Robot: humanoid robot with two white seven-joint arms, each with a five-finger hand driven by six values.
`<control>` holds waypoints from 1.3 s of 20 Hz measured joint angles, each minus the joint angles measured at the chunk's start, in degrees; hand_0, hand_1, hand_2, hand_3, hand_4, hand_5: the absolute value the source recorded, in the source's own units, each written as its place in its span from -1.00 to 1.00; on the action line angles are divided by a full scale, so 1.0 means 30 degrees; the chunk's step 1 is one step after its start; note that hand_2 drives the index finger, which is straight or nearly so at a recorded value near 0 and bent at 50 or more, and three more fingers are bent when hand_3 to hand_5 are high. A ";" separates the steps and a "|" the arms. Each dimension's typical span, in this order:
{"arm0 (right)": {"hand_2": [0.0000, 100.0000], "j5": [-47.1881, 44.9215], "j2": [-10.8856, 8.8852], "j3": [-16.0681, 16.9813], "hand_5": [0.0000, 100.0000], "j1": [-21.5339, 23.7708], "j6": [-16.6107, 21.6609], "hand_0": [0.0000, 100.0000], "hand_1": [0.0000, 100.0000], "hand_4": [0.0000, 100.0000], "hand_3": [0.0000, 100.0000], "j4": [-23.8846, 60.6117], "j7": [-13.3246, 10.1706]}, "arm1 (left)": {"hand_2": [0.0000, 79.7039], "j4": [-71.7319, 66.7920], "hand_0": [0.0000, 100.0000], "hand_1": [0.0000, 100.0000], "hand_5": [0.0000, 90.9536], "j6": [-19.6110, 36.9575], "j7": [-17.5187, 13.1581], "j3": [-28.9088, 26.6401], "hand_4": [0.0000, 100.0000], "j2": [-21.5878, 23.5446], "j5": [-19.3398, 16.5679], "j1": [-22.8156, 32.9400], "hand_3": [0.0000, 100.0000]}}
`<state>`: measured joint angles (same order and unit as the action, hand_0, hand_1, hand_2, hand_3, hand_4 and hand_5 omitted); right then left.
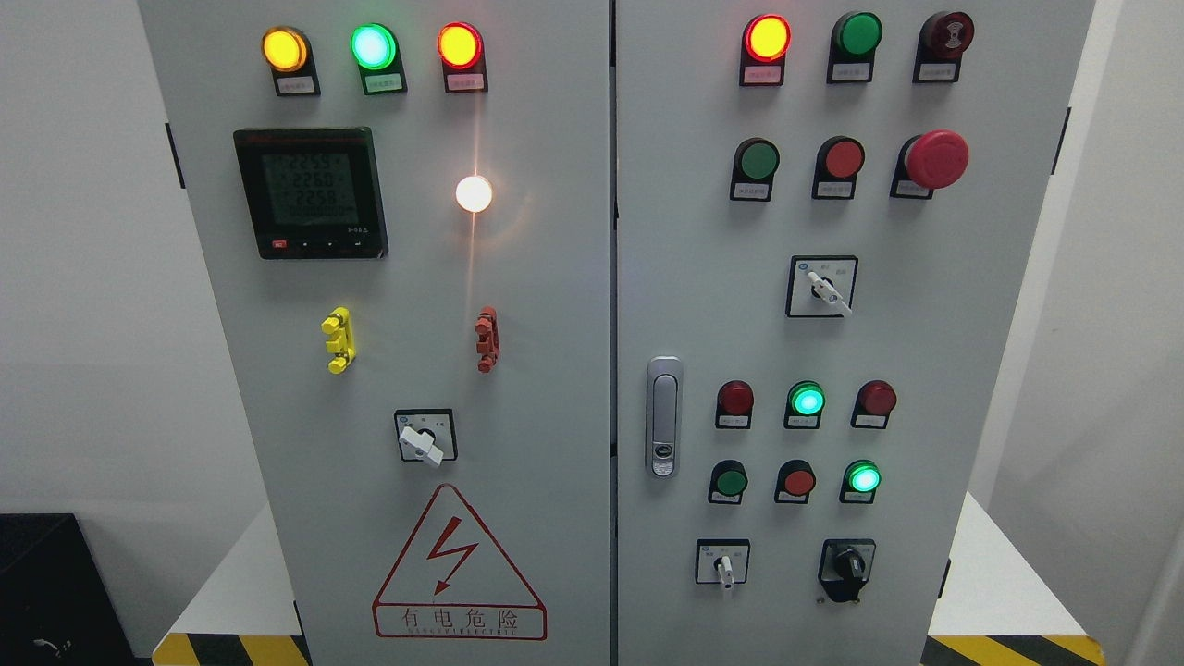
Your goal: Flip black knob to close circuit
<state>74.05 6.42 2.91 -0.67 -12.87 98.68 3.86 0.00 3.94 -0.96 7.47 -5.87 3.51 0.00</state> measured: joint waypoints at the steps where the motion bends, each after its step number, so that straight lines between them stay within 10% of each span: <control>1: 0.80 0.0098 -0.0005 0.0008 1.00 -0.0266 -0.0145 -1.00 -1.00 0.84 1.00 0.0016 0.0165 | -1.00 0.0000 -0.76 0.11 -1.00 0.0000 0.0000 0.0000 -1.00 0.0000 0.0000 0.0000 -1.00; 26: 0.79 0.0753 -0.0104 0.1083 1.00 -0.3784 -0.1767 -1.00 -1.00 0.84 1.00 -0.0411 0.2361 | -1.00 0.0000 -0.76 0.11 -1.00 0.0000 0.0001 0.0000 -1.00 0.0008 0.0000 0.0000 -1.00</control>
<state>76.31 6.10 6.16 -12.02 -18.17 97.45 10.94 0.00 3.94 -0.95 7.47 -5.85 3.51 0.00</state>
